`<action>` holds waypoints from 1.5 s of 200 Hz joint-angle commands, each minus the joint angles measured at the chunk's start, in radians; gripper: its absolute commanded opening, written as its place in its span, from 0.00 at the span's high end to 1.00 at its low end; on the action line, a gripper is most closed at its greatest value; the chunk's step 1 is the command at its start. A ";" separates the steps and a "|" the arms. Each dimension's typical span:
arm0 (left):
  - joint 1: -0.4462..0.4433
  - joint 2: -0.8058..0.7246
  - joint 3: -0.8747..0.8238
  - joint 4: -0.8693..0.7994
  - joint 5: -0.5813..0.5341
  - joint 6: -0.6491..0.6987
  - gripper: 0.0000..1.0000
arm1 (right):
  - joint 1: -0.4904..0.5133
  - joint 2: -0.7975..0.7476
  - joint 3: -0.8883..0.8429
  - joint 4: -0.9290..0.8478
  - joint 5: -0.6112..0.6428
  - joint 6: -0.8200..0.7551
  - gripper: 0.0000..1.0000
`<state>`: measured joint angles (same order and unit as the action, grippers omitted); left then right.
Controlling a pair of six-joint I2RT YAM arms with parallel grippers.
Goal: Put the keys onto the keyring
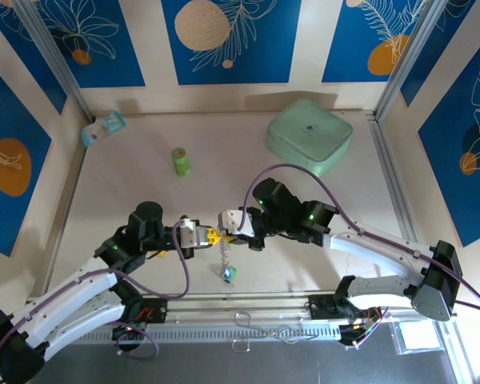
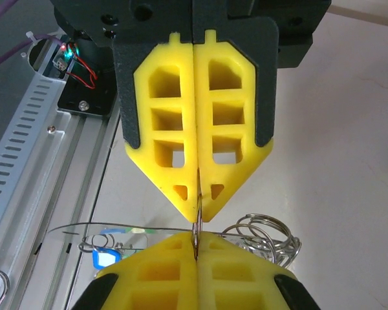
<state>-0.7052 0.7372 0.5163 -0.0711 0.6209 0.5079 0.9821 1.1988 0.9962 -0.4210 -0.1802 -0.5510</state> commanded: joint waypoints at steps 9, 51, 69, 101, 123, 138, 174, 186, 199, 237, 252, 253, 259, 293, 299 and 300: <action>-0.005 0.006 0.031 0.040 0.031 -0.003 1.00 | 0.015 0.000 0.034 0.016 -0.040 0.004 1.00; -0.005 -0.016 -0.062 0.243 0.038 -0.124 1.00 | -0.051 -0.082 -0.070 0.140 -0.139 0.101 0.72; -0.005 -0.013 -0.118 0.369 0.043 -0.197 1.00 | -0.112 -0.131 -0.144 0.211 -0.246 0.170 0.62; -0.005 -0.001 -0.133 0.392 0.050 -0.210 1.00 | -0.160 -0.211 -0.256 0.310 -0.282 0.252 0.60; -0.005 0.005 -0.136 0.396 0.051 -0.202 1.00 | -0.166 -0.250 -0.300 0.330 -0.240 0.256 0.60; -0.005 0.010 -0.134 0.395 0.055 -0.197 1.00 | -0.167 -0.254 -0.301 0.316 -0.217 0.250 0.61; -0.005 0.015 -0.131 0.392 0.063 -0.193 1.00 | -0.160 -0.223 -0.274 0.317 -0.221 0.249 0.61; -0.004 0.016 -0.132 0.392 0.065 -0.193 1.00 | -0.153 -0.205 -0.263 0.328 -0.214 0.248 0.61; -0.005 0.017 -0.131 0.390 0.069 -0.192 1.00 | -0.145 -0.185 -0.250 0.336 -0.212 0.245 0.62; -0.005 0.015 -0.130 0.381 0.083 -0.183 1.00 | -0.127 -0.147 -0.222 0.337 -0.208 0.237 0.64; -0.005 0.014 -0.130 0.381 0.084 -0.180 1.00 | -0.125 -0.143 -0.220 0.336 -0.210 0.232 0.65; -0.005 0.014 -0.130 0.381 0.085 -0.181 1.00 | -0.125 -0.143 -0.220 0.335 -0.210 0.231 0.65; -0.004 0.015 -0.130 0.383 0.085 -0.182 1.00 | -0.125 -0.141 -0.221 0.331 -0.210 0.228 0.67; -0.005 0.011 -0.130 0.383 0.086 -0.181 1.00 | -0.126 -0.133 -0.213 0.284 -0.213 0.201 0.70; -0.005 0.010 -0.130 0.383 0.086 -0.181 1.00 | -0.126 -0.131 -0.212 0.276 -0.211 0.198 0.70; -0.005 0.010 -0.130 0.383 0.086 -0.181 1.00 | -0.126 -0.130 -0.211 0.275 -0.211 0.198 0.70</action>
<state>-0.7052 0.7559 0.3817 0.2630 0.6727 0.3218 0.8509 1.0561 0.7467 -0.1028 -0.3893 -0.3260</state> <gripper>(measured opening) 0.056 0.299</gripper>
